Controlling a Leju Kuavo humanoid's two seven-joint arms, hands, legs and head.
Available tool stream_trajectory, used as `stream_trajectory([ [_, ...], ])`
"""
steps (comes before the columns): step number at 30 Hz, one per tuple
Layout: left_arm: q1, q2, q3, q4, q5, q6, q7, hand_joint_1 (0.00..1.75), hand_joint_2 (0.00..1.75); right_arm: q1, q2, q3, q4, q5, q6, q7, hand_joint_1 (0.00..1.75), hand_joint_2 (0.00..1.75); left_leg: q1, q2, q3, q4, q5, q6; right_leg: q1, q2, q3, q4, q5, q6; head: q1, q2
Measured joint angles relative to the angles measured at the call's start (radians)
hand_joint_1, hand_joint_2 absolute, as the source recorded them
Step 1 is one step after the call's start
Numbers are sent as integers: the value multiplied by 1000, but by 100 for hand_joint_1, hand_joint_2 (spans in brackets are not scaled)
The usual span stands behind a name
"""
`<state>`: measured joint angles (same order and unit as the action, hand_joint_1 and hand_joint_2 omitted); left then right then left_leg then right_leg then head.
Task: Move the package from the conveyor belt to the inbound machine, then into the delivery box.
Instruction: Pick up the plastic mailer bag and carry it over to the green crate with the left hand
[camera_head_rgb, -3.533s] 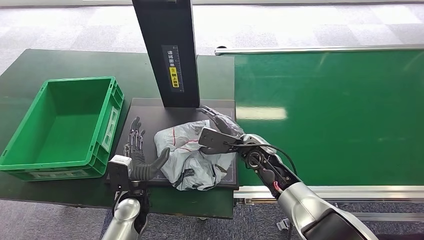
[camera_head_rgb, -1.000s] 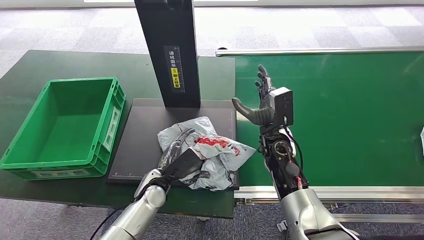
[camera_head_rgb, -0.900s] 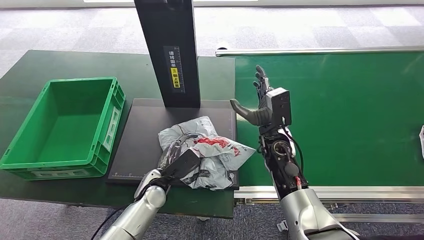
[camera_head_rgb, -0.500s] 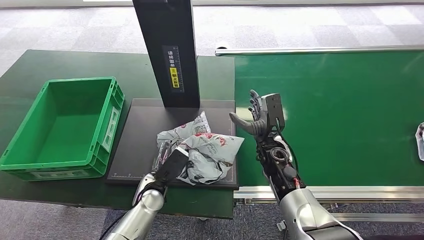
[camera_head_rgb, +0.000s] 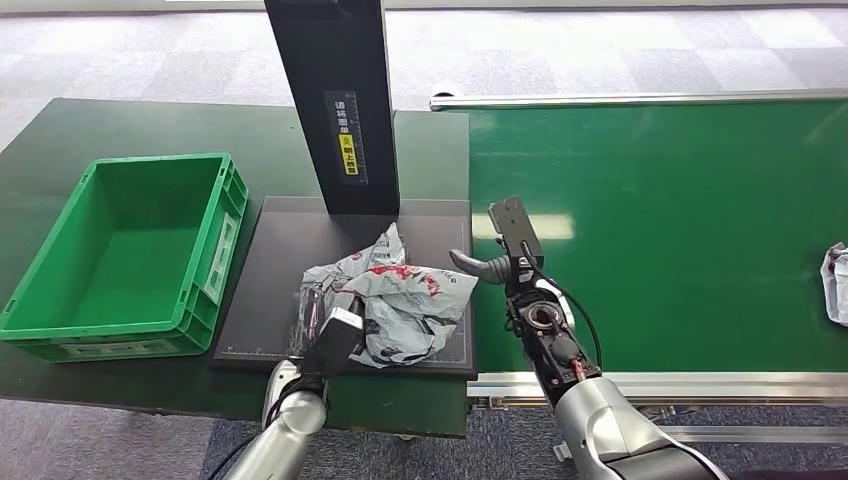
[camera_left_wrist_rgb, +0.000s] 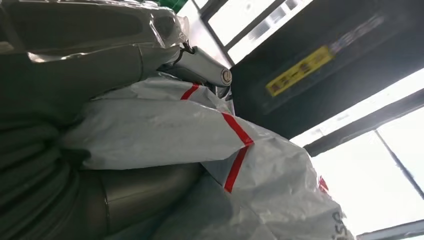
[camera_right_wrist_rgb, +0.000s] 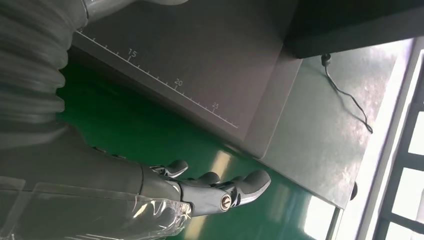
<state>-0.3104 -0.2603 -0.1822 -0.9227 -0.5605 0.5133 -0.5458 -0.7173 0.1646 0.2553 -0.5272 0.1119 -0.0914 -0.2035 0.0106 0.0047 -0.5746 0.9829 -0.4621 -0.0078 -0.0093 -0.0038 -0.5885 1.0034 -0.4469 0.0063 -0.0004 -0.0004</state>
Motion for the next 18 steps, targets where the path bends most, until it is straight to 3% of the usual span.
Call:
stream_trajectory([
  [3, 5, 4, -9, -102, -89, 65, -8, 175, 175, 0, 4, 10, 0, 6, 13, -18, 0, 175, 0, 0, -2, 0, 0, 0, 0, 0, -2, 0, 0, 0, 0, 0],
  [10, -30, 36, -18, -345, -352, 141, 115, 175, 175, 1, 7, 14, -8, 2, 33, -58, 0, 175, 0, 0, -2, 0, 0, 0, 0, 0, -2, 0, 0, 0, 0, 0],
  [18, -101, 76, 19, -473, -635, 178, 206, 175, 175, 6, 0, 14, -41, -2, 37, -70, 0, 175, 0, 0, -2, 0, 0, 0, 0, 0, -3, 0, 0, 0, 0, 0],
])
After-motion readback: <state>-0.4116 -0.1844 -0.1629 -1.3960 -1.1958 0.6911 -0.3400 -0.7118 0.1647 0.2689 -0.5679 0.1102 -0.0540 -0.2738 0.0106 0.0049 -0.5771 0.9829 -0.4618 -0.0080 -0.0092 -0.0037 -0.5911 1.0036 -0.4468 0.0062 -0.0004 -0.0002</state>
